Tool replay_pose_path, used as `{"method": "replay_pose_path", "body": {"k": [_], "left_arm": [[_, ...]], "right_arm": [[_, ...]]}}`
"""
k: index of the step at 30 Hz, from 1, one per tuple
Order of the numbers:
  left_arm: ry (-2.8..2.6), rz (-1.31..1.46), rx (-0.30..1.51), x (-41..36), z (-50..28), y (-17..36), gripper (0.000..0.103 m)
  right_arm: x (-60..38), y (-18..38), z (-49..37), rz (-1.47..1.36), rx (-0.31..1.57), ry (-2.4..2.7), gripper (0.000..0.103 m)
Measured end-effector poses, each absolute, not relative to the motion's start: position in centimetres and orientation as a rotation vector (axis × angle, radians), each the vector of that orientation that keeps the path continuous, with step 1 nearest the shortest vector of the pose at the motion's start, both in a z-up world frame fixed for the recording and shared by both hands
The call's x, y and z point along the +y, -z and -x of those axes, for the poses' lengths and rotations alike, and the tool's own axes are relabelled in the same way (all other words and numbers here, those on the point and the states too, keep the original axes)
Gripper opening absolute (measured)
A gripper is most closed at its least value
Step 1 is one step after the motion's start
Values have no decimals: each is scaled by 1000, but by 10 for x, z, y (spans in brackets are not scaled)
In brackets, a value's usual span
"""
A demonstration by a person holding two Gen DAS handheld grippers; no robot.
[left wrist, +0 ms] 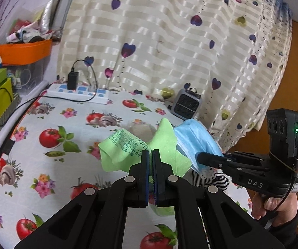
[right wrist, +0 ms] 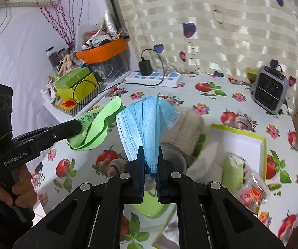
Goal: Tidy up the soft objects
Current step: 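Carry the green cloth with the left gripper while the right gripper carries the mask toward the box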
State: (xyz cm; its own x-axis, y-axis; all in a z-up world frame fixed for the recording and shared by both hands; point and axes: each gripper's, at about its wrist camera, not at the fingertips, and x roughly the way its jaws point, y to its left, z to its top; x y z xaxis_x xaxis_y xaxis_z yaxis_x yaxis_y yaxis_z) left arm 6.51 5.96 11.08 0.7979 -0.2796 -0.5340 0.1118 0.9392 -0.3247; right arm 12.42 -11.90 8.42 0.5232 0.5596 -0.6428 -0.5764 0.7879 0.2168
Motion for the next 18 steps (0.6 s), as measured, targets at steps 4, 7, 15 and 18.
{"method": "replay_pose_path", "body": {"k": [4,7,15,18], "left_arm": [[237,272,620,46,-68,-113,4],[254,258,625,36,-70,-114,4],[288,232,632,12,-80,-116,4],[298,225,639,5,-84,-116,4]], "right_arm": [[-129,-85,-117,4,754,-667,9],[-137,-85,-114,-10,749,-656,9],[-164,-84,-116,-53,743,-616,9],[-171,-82,-118,-64,743,-609,9]]}}
